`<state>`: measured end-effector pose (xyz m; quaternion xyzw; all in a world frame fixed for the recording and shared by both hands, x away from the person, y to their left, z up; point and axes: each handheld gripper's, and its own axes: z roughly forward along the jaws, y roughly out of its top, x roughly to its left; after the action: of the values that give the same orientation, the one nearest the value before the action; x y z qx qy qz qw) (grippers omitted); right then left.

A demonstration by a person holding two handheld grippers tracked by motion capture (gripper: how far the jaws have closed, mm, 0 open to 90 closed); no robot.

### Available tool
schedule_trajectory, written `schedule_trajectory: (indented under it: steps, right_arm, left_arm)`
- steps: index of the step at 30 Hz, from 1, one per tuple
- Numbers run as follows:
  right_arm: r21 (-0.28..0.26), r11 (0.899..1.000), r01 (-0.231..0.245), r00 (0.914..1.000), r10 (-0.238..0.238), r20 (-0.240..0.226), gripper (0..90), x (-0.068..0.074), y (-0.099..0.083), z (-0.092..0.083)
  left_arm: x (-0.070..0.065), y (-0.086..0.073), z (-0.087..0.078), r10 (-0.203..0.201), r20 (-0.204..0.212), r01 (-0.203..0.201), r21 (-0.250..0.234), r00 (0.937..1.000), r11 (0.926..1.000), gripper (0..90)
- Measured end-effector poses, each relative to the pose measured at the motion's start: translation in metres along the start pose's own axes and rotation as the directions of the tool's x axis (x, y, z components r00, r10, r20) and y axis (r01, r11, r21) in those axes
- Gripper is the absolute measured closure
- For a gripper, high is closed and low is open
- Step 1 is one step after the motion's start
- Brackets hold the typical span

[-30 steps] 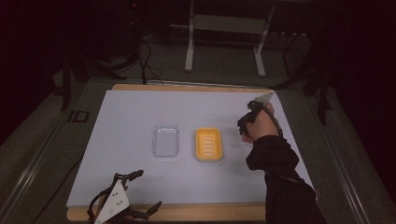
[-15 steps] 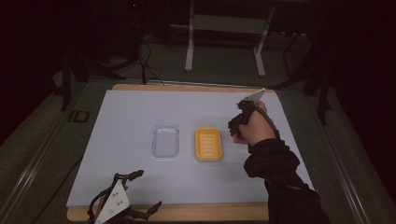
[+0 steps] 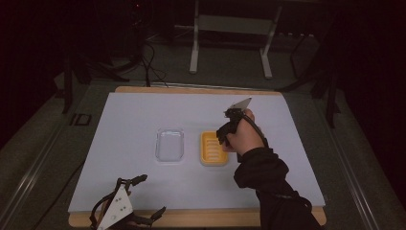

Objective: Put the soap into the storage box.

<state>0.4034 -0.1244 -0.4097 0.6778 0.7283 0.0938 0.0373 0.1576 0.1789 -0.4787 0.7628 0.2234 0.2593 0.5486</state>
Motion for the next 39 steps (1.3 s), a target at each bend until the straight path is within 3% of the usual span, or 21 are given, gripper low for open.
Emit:
schedule_trajectory:
  steps: [2, 11, 19, 32, 39]
  right_arm:
    - [0.01, 1.0, 0.013, 0.9999, -0.013, -0.002, 37.8, 0.011, 0.0, 0.008]
    - [0.013, 0.999, 0.03, 0.9996, -0.03, 0.001, 37.7, 0.027, 0.002, 0.028]
    - [0.024, 0.999, 0.039, 0.9986, -0.038, -0.038, 37.7, 0.028, 0.005, 0.049]
    - [0.047, 0.997, 0.054, 0.9985, -0.053, -0.011, 37.7, 0.034, 0.007, 0.075]
    - [0.06, 0.996, 0.06, 0.9982, -0.06, 0.007, 37.5, 0.037, 0.007, 0.078]
  left_arm:
    - [0.0, 0.0, 0.0, 0.0, 0.0, 0.0, 0.0, 1.0, 1.0, 0.5]
    - [0.0, 0.0, -0.001, 0.0, 0.002, 0.0, -0.003, 1.0, 1.0, 0.5]
    - [-0.001, 0.0, -0.001, 0.007, 0.0, -0.007, -0.001, 1.0, 1.0, 0.5]
    - [-0.001, 0.0, -0.001, 0.006, 0.001, -0.006, -0.002, 1.0, 1.0, 0.5]
    - [-0.001, 0.0, -0.001, 0.007, 0.001, -0.007, 0.002, 1.0, 1.0, 0.5]
